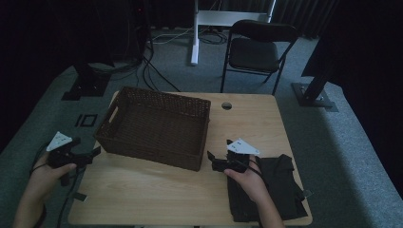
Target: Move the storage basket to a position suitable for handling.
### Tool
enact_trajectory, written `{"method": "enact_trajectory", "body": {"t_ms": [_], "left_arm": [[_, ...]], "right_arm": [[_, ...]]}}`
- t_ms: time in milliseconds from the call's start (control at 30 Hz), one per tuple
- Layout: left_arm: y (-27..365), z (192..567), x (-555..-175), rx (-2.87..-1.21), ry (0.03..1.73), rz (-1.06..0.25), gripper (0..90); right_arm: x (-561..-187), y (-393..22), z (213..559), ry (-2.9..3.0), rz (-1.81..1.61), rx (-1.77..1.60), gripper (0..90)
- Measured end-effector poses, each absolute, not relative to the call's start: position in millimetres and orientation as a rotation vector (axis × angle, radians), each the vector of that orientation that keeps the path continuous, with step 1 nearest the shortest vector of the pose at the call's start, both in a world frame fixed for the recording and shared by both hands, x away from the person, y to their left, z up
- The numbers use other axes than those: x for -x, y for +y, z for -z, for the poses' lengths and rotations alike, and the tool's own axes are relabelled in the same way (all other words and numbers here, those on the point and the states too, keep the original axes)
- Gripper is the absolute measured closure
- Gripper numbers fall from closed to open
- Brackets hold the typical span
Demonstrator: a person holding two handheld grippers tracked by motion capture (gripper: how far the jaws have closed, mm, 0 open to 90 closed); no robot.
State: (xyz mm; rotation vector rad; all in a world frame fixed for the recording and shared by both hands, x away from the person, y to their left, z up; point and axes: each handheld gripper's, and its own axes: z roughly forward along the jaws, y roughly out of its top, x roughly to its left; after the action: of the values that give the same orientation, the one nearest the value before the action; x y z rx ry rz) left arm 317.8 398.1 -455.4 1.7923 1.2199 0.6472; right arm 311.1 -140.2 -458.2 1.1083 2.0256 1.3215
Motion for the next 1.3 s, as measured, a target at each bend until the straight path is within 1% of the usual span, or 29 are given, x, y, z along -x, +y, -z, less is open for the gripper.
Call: {"method": "enact_trajectory", "body": {"t_ms": [133, 300, 433, 667, 733, 767, 800, 867, 933, 967, 1000, 1033, 1067, 1133, 1233, 1267, 1300], "left_arm": [[397.4, 449.8, -323.7, -1.771, 1.205, -0.64, 5.1], [396.2, 445.9, -336.3, -1.78, 1.198, -0.666, 5.1], [398.5, 440.9, -346.6, -1.74, 1.223, -0.679, 5.6], [396.5, 444.0, -365.9, -1.764, 1.235, -0.691, 6.1], [394.9, 445.6, -372.1, -1.76, 1.236, -0.693, 6.8], [393.9, 446.0, -375.1, -1.761, 1.234, -0.697, 9.9], [392.7, 446.6, -378.3, -1.761, 1.241, -0.692, 9.9], [390.3, 447.9, -384.5, -1.762, 1.251, -0.695, 13.6], [387.7, 449.7, -390.4, -1.776, 1.258, -0.707, 13.6], [386.5, 450.6, -392.9, -1.785, 1.258, -0.711, 14.7], [385.3, 451.3, -395.1, -1.798, 1.257, -0.713, 15.8], [383.7, 452.2, -396.9, -1.806, 1.253, -0.718, 15.8], [381.9, 453.2, -398.2, -1.822, 1.243, -0.719, 18.4], [377.8, 455.8, -400.5, -1.847, 1.237, -0.725, 20.9], [373.1, 460.8, -402.9, -1.888, 1.222, -0.729, 23.4], [371.5, 464.6, -404.2, -1.899, 1.223, -0.731, 23.5], [371.5, 464.6, -404.2, -1.899, 1.223, -0.731, 23.9]], "right_arm": [[-314.3, -134.8, 454.8, 2.018, -1.328, -1.105, 13.2], [-317.9, -129.8, 453.0, 2.015, -1.326, -1.106, 13.2], [-322.4, -123.8, 450.0, 1.999, -1.328, -1.116, 13.4], [-328.1, -113.0, 449.2, 2.006, -1.313, -1.114, 13.4], [-330.3, -109.7, 449.6, 2.005, -1.314, -1.117, 13.4], [-332.5, -106.9, 450.3, 2.002, -1.31, -1.122, 13.5], [-332.5, -106.9, 450.3, 2.002, -1.31, -1.122, 13.5], [-336.0, -103.8, 452.0, 1.989, -1.31, -1.138, 14.1], [-337.0, -102.9, 452.6, 1.983, -1.31, -1.147, 14.3], [-338.1, -102.2, 453.2, 1.975, -1.309, -1.152, 15.4], [-340.0, -100.5, 454.5, 1.97, -1.303, -1.163, 21.3], [-340.0, -100.5, 454.5, 1.97, -1.303, -1.163, 21.3], [-341.8, -98.2, 455.9, 1.966, -1.31, -1.178, 23.7], [-343.2, -95.6, 457.6, 1.975, -1.312, -1.183, 26.5], [-344.4, -92.8, 459.9, 1.977, -1.299, -1.193, 27.0], [-345.3, -90.3, 462.4, 1.977, -1.293, -1.204, 29.2], [-345.3, -90.3, 462.4, 1.977, -1.293, -1.204, 29.2]]}}
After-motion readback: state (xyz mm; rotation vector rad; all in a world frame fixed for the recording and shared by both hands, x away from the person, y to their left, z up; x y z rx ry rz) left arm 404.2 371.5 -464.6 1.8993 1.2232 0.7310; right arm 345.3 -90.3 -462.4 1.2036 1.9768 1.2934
